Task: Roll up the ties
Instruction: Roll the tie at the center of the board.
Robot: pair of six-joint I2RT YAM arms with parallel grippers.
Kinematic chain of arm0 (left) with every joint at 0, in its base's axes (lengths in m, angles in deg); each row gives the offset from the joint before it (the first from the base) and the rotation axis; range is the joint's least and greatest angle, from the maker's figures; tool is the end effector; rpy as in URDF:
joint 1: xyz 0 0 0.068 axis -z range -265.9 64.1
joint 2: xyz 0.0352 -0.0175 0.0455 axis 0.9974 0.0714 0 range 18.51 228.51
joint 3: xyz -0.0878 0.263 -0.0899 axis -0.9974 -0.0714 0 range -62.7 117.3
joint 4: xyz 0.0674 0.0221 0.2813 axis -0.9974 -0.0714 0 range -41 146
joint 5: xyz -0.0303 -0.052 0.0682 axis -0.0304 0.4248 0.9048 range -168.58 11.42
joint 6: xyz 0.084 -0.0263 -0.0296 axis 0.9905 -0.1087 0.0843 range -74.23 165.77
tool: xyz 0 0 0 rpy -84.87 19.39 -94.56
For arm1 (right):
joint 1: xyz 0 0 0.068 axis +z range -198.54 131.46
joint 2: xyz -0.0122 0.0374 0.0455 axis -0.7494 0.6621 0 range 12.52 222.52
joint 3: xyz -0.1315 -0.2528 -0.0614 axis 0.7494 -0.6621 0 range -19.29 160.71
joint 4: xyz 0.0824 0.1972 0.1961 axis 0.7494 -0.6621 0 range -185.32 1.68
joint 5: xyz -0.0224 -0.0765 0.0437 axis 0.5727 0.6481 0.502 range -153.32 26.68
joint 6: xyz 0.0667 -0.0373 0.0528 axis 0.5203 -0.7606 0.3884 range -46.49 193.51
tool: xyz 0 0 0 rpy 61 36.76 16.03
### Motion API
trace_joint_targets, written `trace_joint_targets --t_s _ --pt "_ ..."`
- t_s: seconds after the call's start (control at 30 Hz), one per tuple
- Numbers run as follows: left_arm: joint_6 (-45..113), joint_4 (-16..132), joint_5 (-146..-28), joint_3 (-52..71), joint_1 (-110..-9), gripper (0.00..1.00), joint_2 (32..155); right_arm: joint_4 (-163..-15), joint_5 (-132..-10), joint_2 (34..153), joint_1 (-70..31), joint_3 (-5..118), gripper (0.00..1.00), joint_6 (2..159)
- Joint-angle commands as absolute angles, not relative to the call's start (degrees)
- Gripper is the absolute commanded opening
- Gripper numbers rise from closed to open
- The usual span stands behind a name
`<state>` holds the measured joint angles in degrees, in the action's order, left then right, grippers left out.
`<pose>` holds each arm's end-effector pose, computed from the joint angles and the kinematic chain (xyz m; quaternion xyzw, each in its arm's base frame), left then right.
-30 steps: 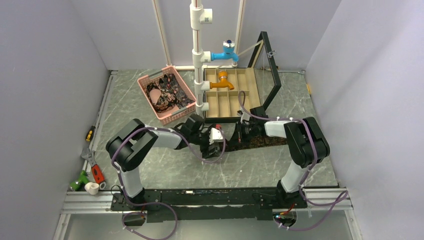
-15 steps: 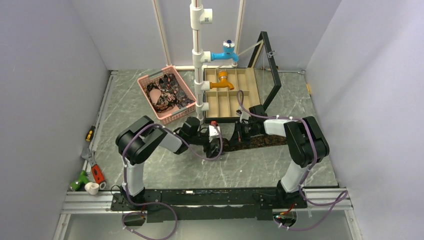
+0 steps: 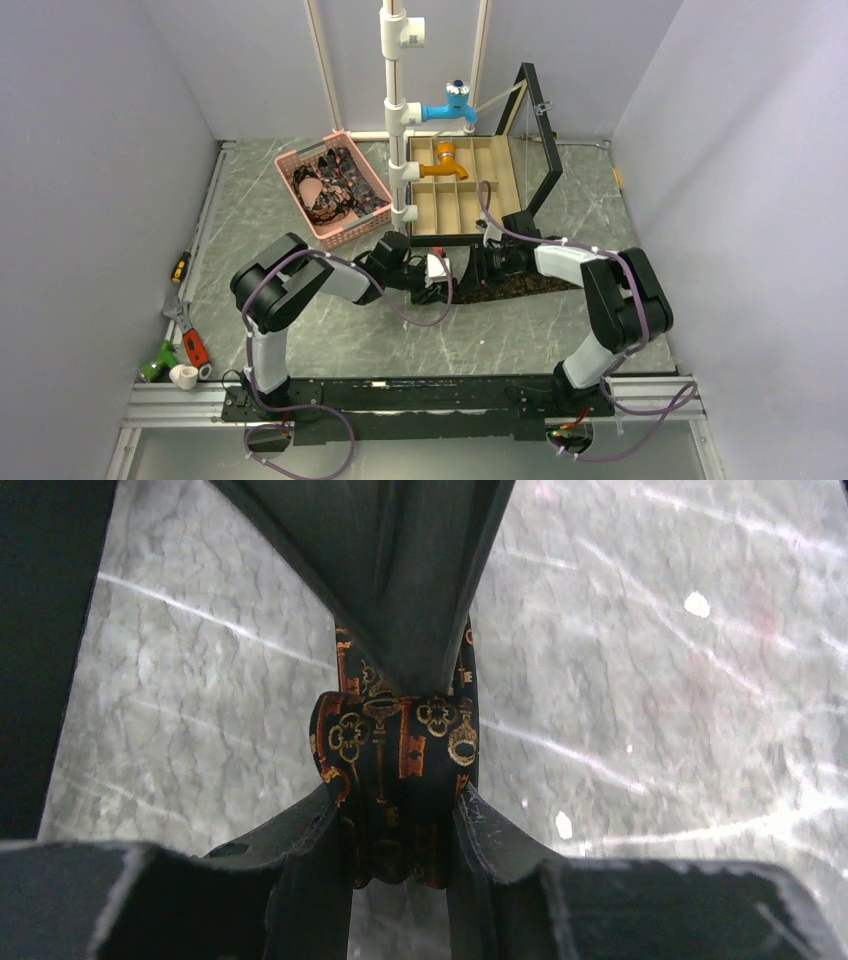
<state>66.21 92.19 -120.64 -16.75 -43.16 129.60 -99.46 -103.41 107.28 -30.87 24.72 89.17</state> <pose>0.2639 -0.3203 0.0873 0.5765 0.5894 -0.3950 0.4053 0.2972 0.1512 0.0988 -0.0992 0.9097 0.3840 0.1231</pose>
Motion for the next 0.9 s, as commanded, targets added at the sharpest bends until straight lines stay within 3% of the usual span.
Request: trace_joint_targets --t_s 0.0,0.17,0.37,0.53,0.7,0.77,0.83,0.87 --pt "76.6 74.4 -116.9 -18.9 -43.4 0.26 126.2 -102.2 -106.3 99.8 -30.9 23.9 0.4 89.2" --pt "76.7 67.2 -114.2 -16.9 -43.1 0.28 125.1 -98.8 -110.4 97.8 -30.6 22.3 0.58 94.2" --pt "77.6 64.1 -112.3 -15.1 -41.8 0.33 124.9 -93.1 -111.1 103.9 -29.4 23.4 0.58 97.1" --pt "78.6 62.4 -111.5 -13.7 -41.4 0.34 125.8 -90.1 -110.4 108.9 -29.4 25.4 0.42 98.2" --pt "80.0 60.6 -113.4 -12.9 -41.7 0.41 126.0 -91.3 -109.7 109.4 -30.4 24.2 0.04 96.9" --pt "79.5 62.7 -115.3 -13.8 -42.6 0.54 125.3 -92.6 -109.2 109.1 -31.2 23.3 0.0 96.0" --pt "77.9 66.5 -118.2 -15.1 -44.4 0.76 124.6 -94.1 -108.6 109.5 -32.1 22.7 0.0 94.8" --pt "76.9 68.9 -120.3 -15.7 -45.2 0.8 124.3 -94.9 -108.7 110.0 -32.5 22.6 0.0 94.2"
